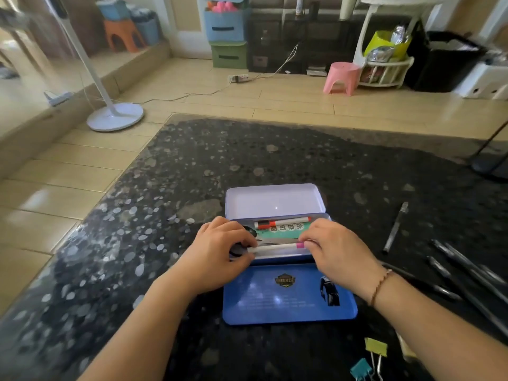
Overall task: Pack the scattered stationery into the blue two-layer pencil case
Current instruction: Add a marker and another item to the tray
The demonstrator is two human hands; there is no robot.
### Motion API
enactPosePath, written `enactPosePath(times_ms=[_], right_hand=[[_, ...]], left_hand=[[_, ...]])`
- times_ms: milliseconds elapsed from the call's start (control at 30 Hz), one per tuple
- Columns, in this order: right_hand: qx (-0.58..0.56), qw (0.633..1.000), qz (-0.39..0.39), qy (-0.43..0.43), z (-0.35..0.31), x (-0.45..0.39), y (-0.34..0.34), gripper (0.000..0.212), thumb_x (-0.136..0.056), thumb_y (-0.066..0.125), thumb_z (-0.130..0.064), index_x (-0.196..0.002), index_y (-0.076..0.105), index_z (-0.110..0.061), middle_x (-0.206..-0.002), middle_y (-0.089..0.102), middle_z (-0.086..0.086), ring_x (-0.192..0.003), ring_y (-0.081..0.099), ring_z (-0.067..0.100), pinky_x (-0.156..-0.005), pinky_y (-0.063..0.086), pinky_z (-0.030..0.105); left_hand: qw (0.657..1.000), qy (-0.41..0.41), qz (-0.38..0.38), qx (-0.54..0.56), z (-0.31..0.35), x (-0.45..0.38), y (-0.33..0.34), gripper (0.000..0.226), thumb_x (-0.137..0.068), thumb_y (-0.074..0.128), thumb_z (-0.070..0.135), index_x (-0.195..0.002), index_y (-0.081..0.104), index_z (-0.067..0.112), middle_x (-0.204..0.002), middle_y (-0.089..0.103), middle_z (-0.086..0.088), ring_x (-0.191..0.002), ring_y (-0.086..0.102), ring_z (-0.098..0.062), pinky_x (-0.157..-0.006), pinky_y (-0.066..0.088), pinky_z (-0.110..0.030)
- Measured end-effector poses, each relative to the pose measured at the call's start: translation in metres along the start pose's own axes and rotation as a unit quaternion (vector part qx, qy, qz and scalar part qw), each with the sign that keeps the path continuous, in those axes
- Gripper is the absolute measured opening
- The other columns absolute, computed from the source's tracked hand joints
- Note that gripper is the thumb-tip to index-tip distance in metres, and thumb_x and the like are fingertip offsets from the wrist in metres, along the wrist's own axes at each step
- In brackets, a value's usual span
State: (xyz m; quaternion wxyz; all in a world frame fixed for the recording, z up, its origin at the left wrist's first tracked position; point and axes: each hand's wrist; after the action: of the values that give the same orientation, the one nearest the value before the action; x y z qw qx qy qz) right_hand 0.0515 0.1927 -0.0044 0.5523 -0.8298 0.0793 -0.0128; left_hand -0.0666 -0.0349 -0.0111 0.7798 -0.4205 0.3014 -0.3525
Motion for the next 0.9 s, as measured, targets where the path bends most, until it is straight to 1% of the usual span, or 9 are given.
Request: enactPosePath(times_ms=[67, 133, 367, 433, 533, 600, 700, 800, 900], right_hand=[[0.009, 1.0, -0.017, 0.009, 0.001, -0.001, -0.002, 0.023, -0.098, 0.046, -0.028, -0.104, 0.068, -0.023, -0.107, 0.06, -0.005, -0.099, 0.057, 0.01, -0.085, 0.049, 0.024], [0.021, 0.999, -0.023, -0.01, -0.001, 0.0, -0.003, 0.025, -0.098, 0.045, -0.035, -0.105, 0.067, -0.025, -0.106, 0.06, -0.006, -0.099, 0.056, 0.011, -0.084, 0.051, 0.03], [0.09, 0.994, -0.029, -0.053, 0.002, 0.011, -0.003, 0.036, -0.094, 0.04, -0.051, -0.097, 0.063, -0.024, -0.101, 0.057, -0.007, -0.098, 0.049, 0.009, -0.086, 0.044, 0.023], [0.08, 0.994, -0.036, -0.073, 0.003, 0.012, -0.002, 0.036, -0.092, 0.041, -0.053, -0.101, 0.062, -0.025, -0.103, 0.057, -0.008, -0.1, 0.048, 0.008, -0.089, 0.045, 0.025], [0.033, 0.995, -0.033, -0.083, 0.005, 0.015, -0.003, 0.032, -0.091, 0.052, -0.047, -0.112, 0.062, -0.025, -0.111, 0.06, -0.009, -0.106, 0.049, 0.006, -0.094, 0.045, 0.027], [-0.003, 0.996, 0.002, -0.09, 0.01, 0.02, -0.009, 0.03, -0.09, 0.059, -0.039, -0.114, 0.064, -0.021, -0.113, 0.063, -0.007, -0.108, 0.051, 0.007, -0.097, 0.046, 0.027], [-0.048, 0.989, 0.124, -0.058, 0.031, 0.037, -0.033, 0.025, -0.087, 0.066, -0.027, -0.109, 0.067, -0.018, -0.11, 0.065, -0.003, -0.107, 0.054, 0.008, -0.098, 0.042, 0.023], [-0.034, 0.973, 0.227, 0.023, 0.069, 0.069, -0.069, 0.025, -0.083, 0.062, -0.029, -0.103, 0.07, -0.016, -0.103, 0.066, 0.0, -0.1, 0.059, 0.013, -0.095, 0.042, 0.023], [0.006, 0.96, 0.241, 0.14, 0.11, 0.121, -0.104, 0.017, -0.085, 0.067, -0.026, -0.1, 0.069, -0.019, -0.101, 0.065, 0.0, -0.097, 0.059, 0.016, -0.091, 0.036, 0.009]], left_hand=[[1.0, 0.012, -0.006, -0.016, 0.001, 0.0, 0.003, 0.029, -0.08, 0.052, 0.05, -0.1, 0.066, 0.036, -0.098, 0.056, 0.023, -0.1, 0.044, -0.005, -0.096, 0.035, -0.032], [0.999, 0.021, -0.005, -0.032, 0.003, 0.001, 0.006, 0.029, -0.08, 0.053, 0.051, -0.101, 0.066, 0.036, -0.099, 0.054, 0.022, -0.1, 0.043, -0.005, -0.095, 0.033, -0.03], [0.994, 0.027, -0.019, -0.103, 0.009, 0.0, 0.01, 0.039, -0.079, 0.051, 0.06, -0.108, 0.065, 0.039, -0.102, 0.053, 0.017, -0.099, 0.042, -0.009, -0.091, 0.032, -0.03], [0.994, 0.023, -0.018, -0.106, 0.009, 0.0, 0.01, 0.036, -0.078, 0.051, 0.061, -0.103, 0.066, 0.038, -0.099, 0.053, 0.017, -0.097, 0.043, -0.009, -0.091, 0.034, -0.031], [0.993, 0.019, -0.014, -0.118, 0.01, 0.001, 0.009, 0.035, -0.078, 0.052, 0.061, -0.098, 0.066, 0.037, -0.098, 0.053, 0.016, -0.096, 0.045, -0.011, -0.091, 0.036, -0.034], [0.992, 0.023, -0.015, -0.127, 0.012, 0.001, 0.009, 0.039, -0.077, 0.054, 0.061, -0.105, 0.065, 0.035, -0.102, 0.053, 0.014, -0.098, 0.046, -0.012, -0.092, 0.037, -0.035], [0.991, 0.033, -0.023, -0.128, 0.017, 0.002, 0.011, 0.046, -0.078, 0.053, 0.061, -0.117, 0.062, 0.037, -0.11, 0.053, 0.014, -0.104, 0.044, -0.012, -0.094, 0.035, -0.035], [0.99, 0.037, -0.025, -0.133, 0.018, 0.002, 0.012, 0.041, -0.081, 0.049, 0.062, -0.111, 0.065, 0.039, -0.113, 0.053, 0.013, -0.106, 0.044, -0.014, -0.095, 0.035, -0.038], [0.99, 0.035, -0.015, -0.138, 0.016, 0.003, 0.015, 0.046, -0.081, 0.047, 0.063, -0.114, 0.064, 0.036, -0.116, 0.054, 0.011, -0.109, 0.045, -0.016, -0.095, 0.037, -0.041]])
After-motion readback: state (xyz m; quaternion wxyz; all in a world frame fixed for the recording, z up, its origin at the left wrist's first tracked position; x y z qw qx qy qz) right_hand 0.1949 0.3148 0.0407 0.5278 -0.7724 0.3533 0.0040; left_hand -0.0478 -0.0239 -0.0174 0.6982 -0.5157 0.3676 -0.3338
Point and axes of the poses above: each hand's wrist, its own x-axis away from the middle knuckle, its own y-axis out of the palm, z = x × y
